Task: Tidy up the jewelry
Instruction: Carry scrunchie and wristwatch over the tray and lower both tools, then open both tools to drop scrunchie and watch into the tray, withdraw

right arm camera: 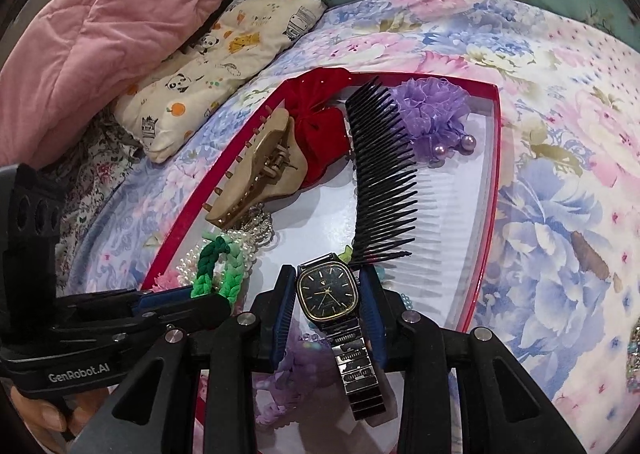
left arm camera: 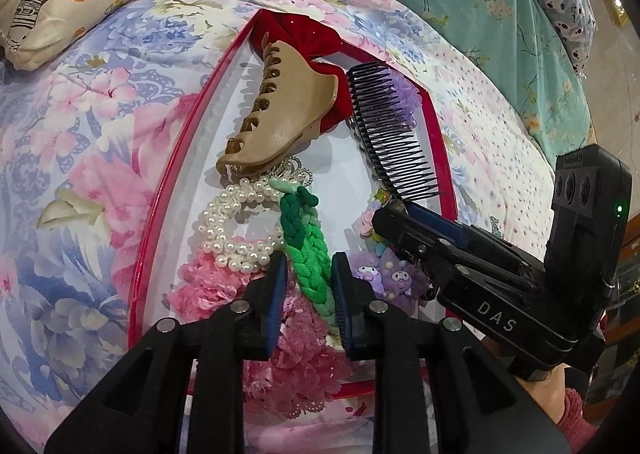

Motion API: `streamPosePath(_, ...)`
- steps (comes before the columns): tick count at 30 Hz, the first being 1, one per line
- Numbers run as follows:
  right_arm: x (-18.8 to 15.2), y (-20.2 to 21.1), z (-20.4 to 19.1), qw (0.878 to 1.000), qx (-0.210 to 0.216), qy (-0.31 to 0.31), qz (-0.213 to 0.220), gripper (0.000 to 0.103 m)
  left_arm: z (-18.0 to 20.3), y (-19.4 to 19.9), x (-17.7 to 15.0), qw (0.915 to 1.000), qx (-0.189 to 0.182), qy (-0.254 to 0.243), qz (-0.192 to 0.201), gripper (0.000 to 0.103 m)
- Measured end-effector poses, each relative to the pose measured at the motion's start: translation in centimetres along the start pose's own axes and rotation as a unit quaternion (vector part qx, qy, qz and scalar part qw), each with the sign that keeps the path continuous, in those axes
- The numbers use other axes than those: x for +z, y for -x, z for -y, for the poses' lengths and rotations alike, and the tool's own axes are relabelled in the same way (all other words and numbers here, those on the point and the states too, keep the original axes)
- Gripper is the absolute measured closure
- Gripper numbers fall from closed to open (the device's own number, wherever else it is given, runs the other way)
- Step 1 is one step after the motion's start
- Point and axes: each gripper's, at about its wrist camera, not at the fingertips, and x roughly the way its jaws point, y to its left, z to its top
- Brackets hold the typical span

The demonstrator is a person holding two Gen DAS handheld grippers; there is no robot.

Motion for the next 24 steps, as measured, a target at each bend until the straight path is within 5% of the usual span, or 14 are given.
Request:
streamPosePath(7,0.2,-0.1,0.1,1.0,0.0,0.001,-0.005,0.069,0.1,0.0,-0.1,1.0,0.0,0.0,-0.002,0.077)
streamPosePath(11,0.1,0.4,0.5,1.0,0.016,-0.017,-0.008,0.066,0.3,0.1,-0.1,1.0,-0.001,0.001,0.0,0.058)
streamPosePath(15,-0.1,1.2,0.9,0.999,0.03,-0.033,-0.004,0.065,0.5,0.3,-0.3,1.0,0.002,0.001,0.002,0.05)
streamPosePath(24,-0.4,3.9,1.8,0.997,0.044,-0.06,0.02,0.056,0.8,0.8,-0.5,1.0,0.002,0.003,0.004,0.044)
